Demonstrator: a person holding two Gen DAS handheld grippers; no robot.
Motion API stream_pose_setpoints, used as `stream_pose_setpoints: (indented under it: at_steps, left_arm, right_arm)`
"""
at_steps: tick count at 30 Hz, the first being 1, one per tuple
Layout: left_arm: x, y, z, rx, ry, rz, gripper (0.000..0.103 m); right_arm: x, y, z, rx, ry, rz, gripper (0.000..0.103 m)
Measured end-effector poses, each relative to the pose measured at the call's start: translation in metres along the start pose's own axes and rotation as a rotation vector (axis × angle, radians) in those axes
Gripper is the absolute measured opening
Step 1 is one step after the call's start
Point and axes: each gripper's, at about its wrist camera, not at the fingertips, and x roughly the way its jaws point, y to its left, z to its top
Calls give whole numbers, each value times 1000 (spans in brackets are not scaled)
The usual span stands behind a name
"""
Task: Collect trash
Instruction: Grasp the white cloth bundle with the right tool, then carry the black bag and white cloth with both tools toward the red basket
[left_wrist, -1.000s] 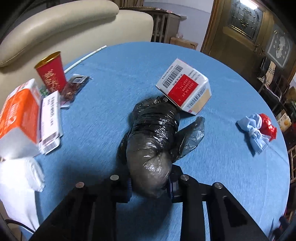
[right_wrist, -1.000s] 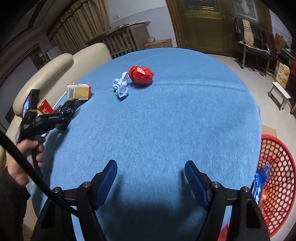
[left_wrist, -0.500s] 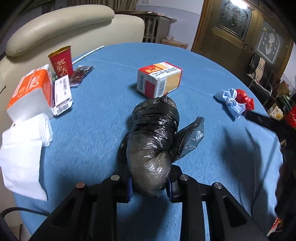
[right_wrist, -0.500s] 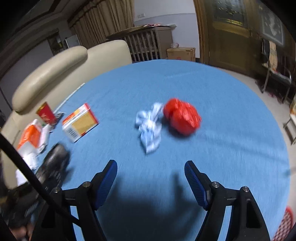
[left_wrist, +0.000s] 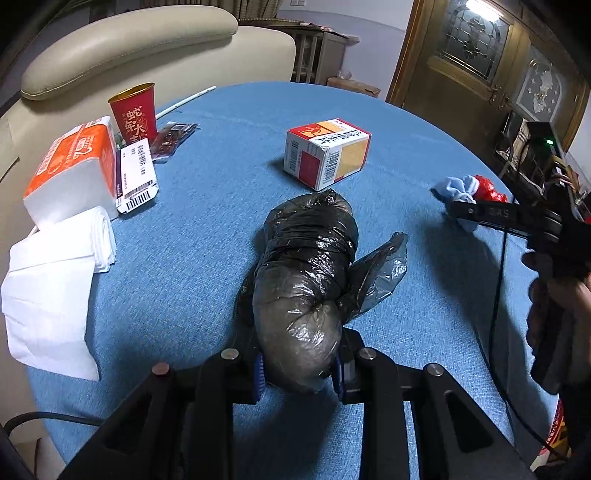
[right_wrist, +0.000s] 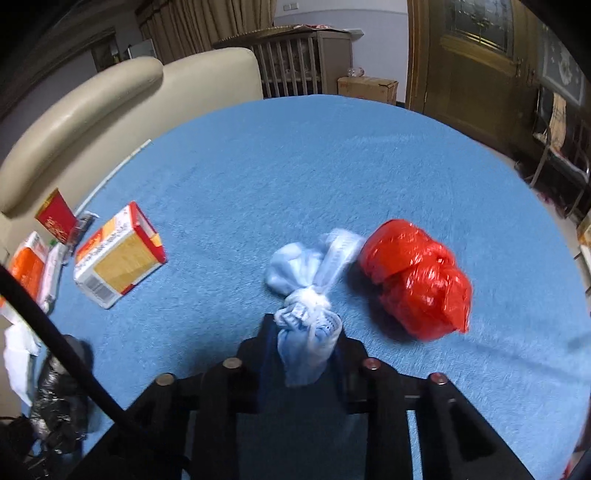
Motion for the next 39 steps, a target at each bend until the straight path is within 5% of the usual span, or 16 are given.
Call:
stream_pose_setpoints:
  at_steps: [21,39]
  left_arm:
    - [-50,-40,-32,39,-54,-21,29]
    - [-86,-75,-43,83,-115,-30,29]
  right_arm:
    - [-129,-13,-118,106,-99,105,27]
    - [-186,-27,-161,150,-173,131,27]
